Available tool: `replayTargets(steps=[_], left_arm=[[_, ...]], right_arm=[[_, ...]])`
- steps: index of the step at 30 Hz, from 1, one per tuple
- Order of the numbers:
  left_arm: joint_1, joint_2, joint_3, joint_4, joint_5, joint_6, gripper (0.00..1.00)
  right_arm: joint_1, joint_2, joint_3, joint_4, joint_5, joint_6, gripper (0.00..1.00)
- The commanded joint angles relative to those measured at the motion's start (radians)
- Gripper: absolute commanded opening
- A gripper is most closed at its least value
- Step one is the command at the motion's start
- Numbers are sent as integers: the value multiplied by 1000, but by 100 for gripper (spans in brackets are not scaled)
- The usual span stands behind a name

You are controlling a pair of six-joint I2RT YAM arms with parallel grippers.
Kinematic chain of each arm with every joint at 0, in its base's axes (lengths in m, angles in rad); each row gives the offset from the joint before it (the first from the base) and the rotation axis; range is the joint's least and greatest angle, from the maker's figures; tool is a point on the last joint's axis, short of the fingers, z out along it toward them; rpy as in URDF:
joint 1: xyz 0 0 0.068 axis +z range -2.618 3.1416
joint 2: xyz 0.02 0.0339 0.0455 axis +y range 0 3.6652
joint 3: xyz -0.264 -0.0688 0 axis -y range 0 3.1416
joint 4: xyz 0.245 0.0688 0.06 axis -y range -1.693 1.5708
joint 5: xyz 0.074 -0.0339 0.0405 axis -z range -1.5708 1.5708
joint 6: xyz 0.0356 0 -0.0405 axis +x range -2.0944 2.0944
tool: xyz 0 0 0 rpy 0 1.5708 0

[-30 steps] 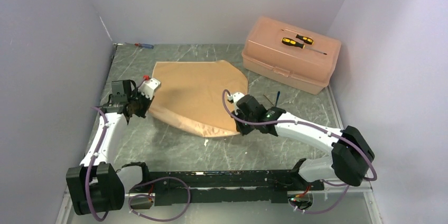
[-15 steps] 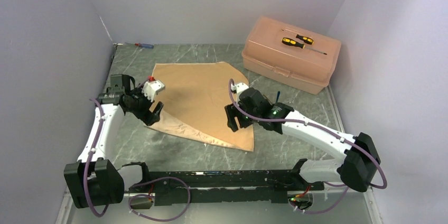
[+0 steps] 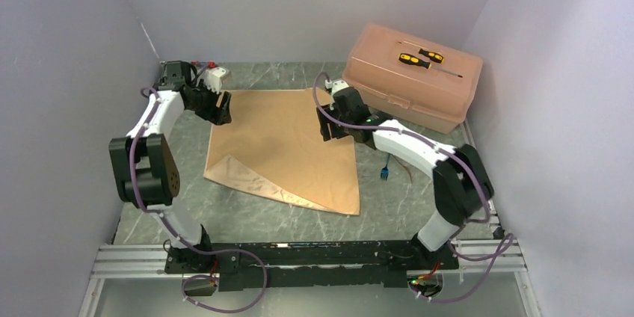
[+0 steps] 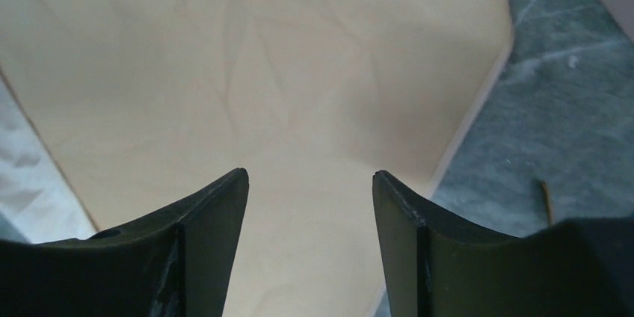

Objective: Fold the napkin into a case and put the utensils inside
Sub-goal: Flatten out the crumpled napkin at the center of the board.

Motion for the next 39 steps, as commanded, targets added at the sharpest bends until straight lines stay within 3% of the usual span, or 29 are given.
replayTargets(steps=[1, 7, 14, 19, 27, 32, 39], left_arm=[[-37, 63, 21, 97, -74, -64, 72], [-87, 133, -78, 197, -196, -6, 71], [-84, 126, -199, 241, -281, 85, 69], [-71, 69, -273, 202, -255, 138, 70], [-38, -3, -161, -103, -58, 198, 76], [-40, 9, -212, -125, -28, 205, 75], [-40, 40, -231, -86, -44, 169, 71]], right_arm=[[6, 124, 61, 120, 1, -9, 63], [21, 212, 39, 158, -31, 13, 58], [63, 194, -78, 194, -33, 46, 58], [71, 104, -146, 195, -31, 41, 62], [74, -159, -261, 93, -146, -12, 83], [81, -274, -368, 25, -258, -28, 83], [129, -307, -394, 3, -261, 13, 79]])
